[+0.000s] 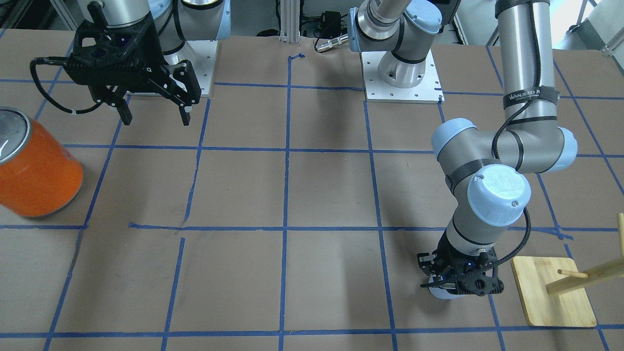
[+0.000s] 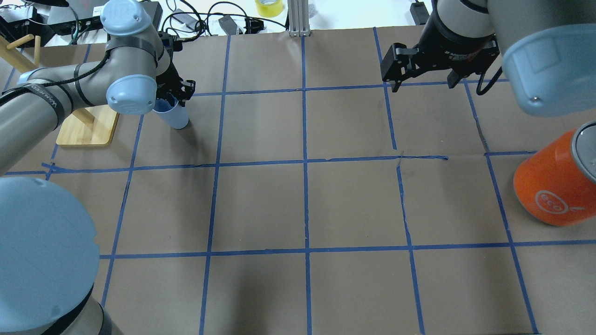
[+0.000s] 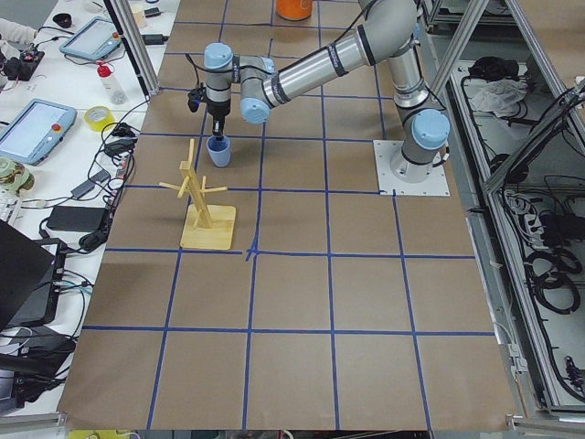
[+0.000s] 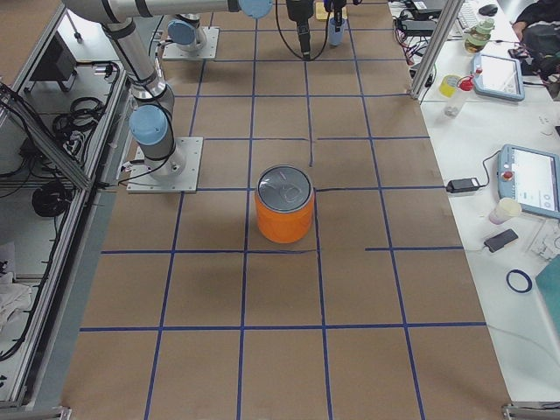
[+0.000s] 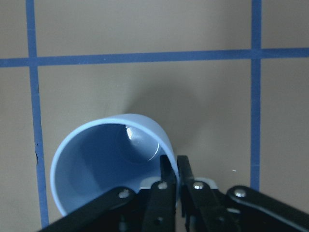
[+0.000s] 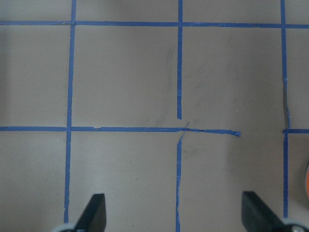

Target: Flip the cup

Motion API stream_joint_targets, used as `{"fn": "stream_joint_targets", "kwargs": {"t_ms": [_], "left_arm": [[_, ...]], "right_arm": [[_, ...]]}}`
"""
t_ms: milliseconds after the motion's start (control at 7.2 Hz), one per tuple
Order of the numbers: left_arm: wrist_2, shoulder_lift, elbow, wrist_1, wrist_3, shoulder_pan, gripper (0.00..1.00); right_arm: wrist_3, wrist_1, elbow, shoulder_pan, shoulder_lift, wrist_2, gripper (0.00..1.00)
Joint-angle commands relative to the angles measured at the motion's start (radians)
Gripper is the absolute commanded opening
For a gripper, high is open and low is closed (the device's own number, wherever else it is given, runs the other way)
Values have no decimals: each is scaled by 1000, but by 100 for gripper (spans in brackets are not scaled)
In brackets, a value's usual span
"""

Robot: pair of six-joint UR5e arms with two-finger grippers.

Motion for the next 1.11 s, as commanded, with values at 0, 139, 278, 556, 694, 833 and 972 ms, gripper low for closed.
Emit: {"fn": "stream_joint_targets", "kwargs": {"t_ms": [0, 139, 278, 556, 694, 833, 972], "left_arm": [[6, 44, 15, -64, 0, -3, 100], [9, 116, 33, -218, -5, -9, 100], [8, 198, 56, -343, -18, -14, 100], [-30, 365, 52, -515, -38, -43, 100], [-43, 424, 49, -546, -90, -104, 100], [-46, 488, 52, -609, -84, -145, 100], [-56, 542, 49, -642, -84, -159, 100]], "right_arm": [[1, -1, 0, 0, 0, 0, 100], [1, -1, 0, 0, 0, 0, 100], [1, -1, 0, 0, 0, 0, 100], [1, -1, 0, 0, 0, 0, 100], [-1, 0, 0, 0, 0, 0, 100], [-1, 0, 0, 2, 0, 0, 100], [-1, 0, 0, 0, 0, 0, 100]]}}
